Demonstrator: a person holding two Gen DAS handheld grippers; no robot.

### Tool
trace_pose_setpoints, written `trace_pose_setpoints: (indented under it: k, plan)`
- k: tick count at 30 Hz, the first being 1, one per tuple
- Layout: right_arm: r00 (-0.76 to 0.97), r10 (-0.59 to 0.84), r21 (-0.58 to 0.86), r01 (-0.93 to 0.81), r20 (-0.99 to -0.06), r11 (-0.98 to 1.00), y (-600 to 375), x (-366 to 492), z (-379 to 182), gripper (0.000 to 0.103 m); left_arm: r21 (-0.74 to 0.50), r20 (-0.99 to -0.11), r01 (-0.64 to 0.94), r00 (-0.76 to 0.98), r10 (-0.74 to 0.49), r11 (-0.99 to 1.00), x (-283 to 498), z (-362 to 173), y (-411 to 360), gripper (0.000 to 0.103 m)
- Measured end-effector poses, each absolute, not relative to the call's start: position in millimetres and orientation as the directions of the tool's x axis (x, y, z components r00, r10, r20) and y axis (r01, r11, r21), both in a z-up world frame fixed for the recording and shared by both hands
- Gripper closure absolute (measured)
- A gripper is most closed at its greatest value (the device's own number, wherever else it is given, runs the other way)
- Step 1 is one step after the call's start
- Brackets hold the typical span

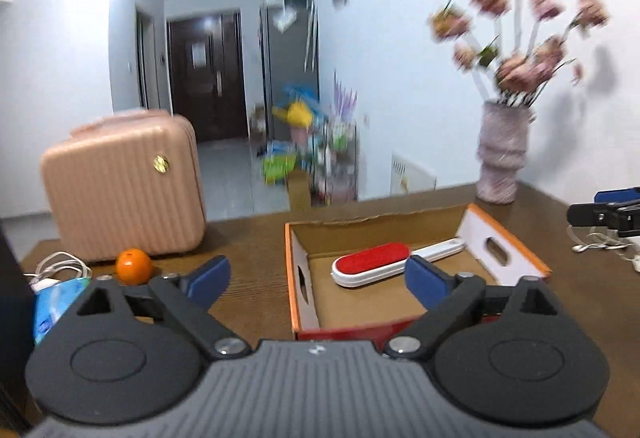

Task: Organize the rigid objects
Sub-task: 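Carry the lint brush into the cardboard box and open the left gripper, then withdraw the left gripper from the box back toward the table items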

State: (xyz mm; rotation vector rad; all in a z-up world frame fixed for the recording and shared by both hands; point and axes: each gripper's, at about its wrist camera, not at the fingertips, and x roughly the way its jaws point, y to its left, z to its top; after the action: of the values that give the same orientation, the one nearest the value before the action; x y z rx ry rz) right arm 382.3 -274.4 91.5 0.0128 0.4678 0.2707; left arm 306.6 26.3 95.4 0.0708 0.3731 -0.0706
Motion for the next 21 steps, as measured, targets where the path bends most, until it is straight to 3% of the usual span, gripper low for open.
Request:
trace_pose_setpoints:
  k: [7,11,15,21]
  plan:
    - [0.933,0.238,0.035,-0.237,-0.269,0.971,-267,252,81,0.012,0.033,-0.244,0.064,0.968,-0.055,0.997,177,67,18,0.0]
    - [0.952,0.223,0.029,-0.222,-0.21,0.975,-260,187,51,0.004,0.093,-0.198,0.036,0.98,-0.017,0.995,123,41,12,0.0]
    - [0.955,0.205,0.063,-0.196,-0.216,0.979,-252,137,18,0.004,0.084,-0.176,0.015,0.984,0.0,0.996,76,24,13,0.0]
    - [0.948,0.192,0.154,-0.156,-0.254,0.976,-258,88,-9,0.004,0.072,-0.214,0.028,0.977,-0.012,0.997,33,6,18,0.0]
